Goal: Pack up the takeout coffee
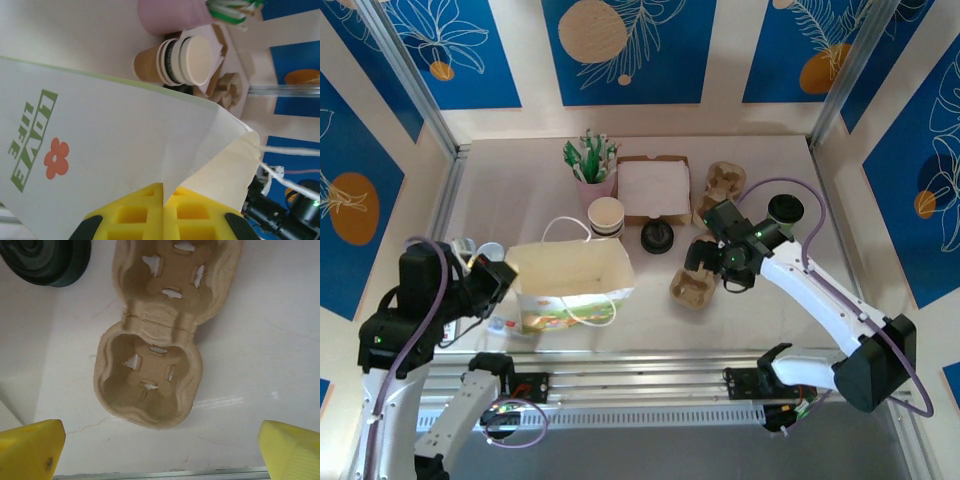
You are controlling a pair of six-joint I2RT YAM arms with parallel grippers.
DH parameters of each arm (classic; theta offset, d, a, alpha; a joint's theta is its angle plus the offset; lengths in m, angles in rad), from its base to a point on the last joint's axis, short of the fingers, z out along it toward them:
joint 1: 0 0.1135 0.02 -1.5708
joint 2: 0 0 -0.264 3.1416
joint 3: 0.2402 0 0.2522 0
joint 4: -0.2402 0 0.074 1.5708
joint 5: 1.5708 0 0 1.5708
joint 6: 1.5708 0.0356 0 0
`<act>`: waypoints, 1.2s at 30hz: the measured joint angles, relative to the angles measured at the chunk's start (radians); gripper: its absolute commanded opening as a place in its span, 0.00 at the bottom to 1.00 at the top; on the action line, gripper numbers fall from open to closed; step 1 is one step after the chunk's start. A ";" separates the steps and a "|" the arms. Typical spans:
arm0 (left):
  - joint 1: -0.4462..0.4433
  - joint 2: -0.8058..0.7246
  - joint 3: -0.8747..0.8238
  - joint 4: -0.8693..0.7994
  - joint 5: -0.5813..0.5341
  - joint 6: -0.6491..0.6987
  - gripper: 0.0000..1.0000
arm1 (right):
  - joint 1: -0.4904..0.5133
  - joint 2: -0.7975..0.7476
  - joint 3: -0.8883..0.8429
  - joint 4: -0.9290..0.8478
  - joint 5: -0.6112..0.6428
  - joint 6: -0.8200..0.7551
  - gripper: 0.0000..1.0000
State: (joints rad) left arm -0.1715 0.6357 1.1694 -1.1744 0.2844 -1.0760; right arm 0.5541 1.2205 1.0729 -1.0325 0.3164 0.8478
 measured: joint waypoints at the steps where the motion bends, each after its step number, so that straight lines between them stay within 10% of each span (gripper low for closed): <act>1: -0.006 0.000 -0.018 0.003 0.000 0.000 0.00 | -0.002 0.007 0.000 -0.005 0.002 0.002 0.99; 14: -0.109 0.026 -0.115 0.050 -0.025 0.000 0.00 | -0.074 0.097 0.000 -0.035 0.016 0.044 0.99; 25: -0.209 0.113 -0.123 0.088 -0.087 0.023 0.49 | -0.077 0.125 0.020 -0.030 0.000 0.046 0.99; 36: -0.216 0.216 -0.123 0.169 -0.075 0.099 0.54 | -0.103 0.201 0.073 -0.045 -0.056 0.080 0.98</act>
State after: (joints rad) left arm -0.3870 0.8513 1.0462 -1.0054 0.2096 -0.9768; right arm 0.4511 1.4216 1.1458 -1.0775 0.2607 0.9279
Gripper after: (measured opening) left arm 0.536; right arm 0.994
